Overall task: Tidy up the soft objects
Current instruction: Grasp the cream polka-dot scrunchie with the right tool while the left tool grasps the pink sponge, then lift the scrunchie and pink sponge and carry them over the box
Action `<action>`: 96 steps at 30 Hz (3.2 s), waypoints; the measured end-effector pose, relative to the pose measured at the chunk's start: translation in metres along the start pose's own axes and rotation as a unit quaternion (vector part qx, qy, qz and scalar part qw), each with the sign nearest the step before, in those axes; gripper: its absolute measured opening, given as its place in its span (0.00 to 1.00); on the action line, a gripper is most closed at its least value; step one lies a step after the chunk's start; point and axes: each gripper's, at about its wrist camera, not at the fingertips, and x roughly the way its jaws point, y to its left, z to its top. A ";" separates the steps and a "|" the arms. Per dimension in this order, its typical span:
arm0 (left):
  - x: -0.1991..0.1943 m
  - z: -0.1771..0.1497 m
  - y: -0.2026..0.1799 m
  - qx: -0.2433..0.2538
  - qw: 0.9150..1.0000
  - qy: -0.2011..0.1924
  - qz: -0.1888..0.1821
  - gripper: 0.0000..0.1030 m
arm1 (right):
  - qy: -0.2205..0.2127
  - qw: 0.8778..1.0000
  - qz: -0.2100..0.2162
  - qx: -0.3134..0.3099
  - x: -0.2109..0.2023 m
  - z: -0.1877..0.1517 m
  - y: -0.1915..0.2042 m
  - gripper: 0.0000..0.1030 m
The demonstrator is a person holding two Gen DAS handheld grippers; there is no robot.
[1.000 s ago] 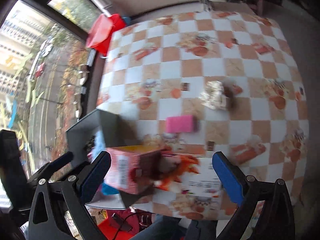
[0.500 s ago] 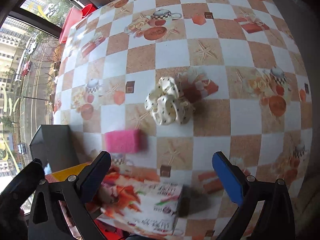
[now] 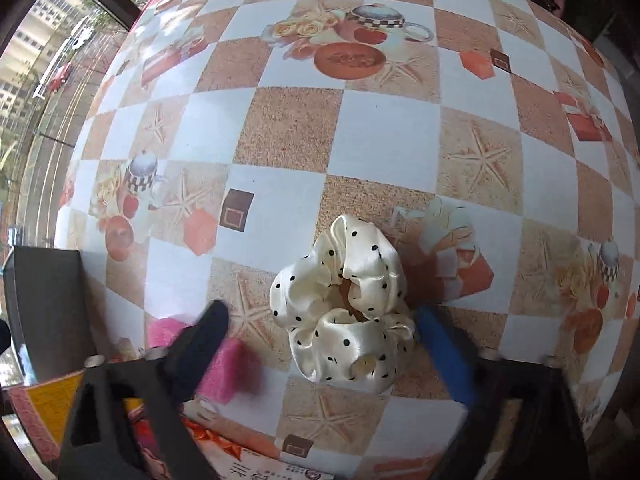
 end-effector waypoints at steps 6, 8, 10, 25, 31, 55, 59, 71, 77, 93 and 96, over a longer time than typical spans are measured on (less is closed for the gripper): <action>0.033 -0.009 -0.021 0.020 0.999 0.024 0.018 1.00 | -0.009 0.999 0.021 0.040 -0.007 -0.012 -0.042 0.31; 0.048 -0.015 -0.028 0.031 0.999 0.030 0.033 1.00 | -0.014 0.998 0.026 0.059 -0.014 -0.019 -0.061 0.31; 0.066 -0.022 -0.034 0.048 0.997 0.033 0.058 1.00 | -0.015 0.996 0.032 0.079 -0.022 -0.027 -0.081 0.31; 0.135 -0.037 -0.024 0.072 0.987 0.078 0.117 1.00 | -0.006 0.990 0.075 0.116 -0.043 -0.075 -0.109 0.32; 0.135 -0.033 -0.026 0.078 0.986 0.086 0.119 1.00 | -0.009 0.990 0.084 0.113 -0.053 -0.082 -0.110 0.32; 0.072 -0.056 -0.108 0.191 0.980 0.040 0.040 0.71 | -0.007 0.982 0.079 0.174 -0.081 -0.140 -0.140 0.32; 0.049 -0.070 -0.115 0.231 0.972 0.029 0.018 0.71 | -0.001 0.980 0.073 0.183 -0.083 -0.155 -0.139 0.32; 0.006 -0.147 -0.078 0.318 0.947 0.032 -0.034 0.71 | 0.021 0.977 0.062 0.201 -0.088 -0.204 -0.112 0.32; -0.007 -0.178 -0.059 0.357 0.931 0.049 -0.055 0.71 | 0.033 0.977 0.057 0.201 -0.090 -0.228 -0.082 0.32; -0.042 -0.217 0.032 0.378 0.920 0.061 -0.080 0.71 | 0.069 0.988 0.064 0.125 -0.090 -0.268 0.027 0.32; -0.050 -0.211 0.055 0.356 0.930 0.052 -0.080 0.71 | 0.065 0.991 0.063 0.098 -0.093 -0.262 0.046 0.32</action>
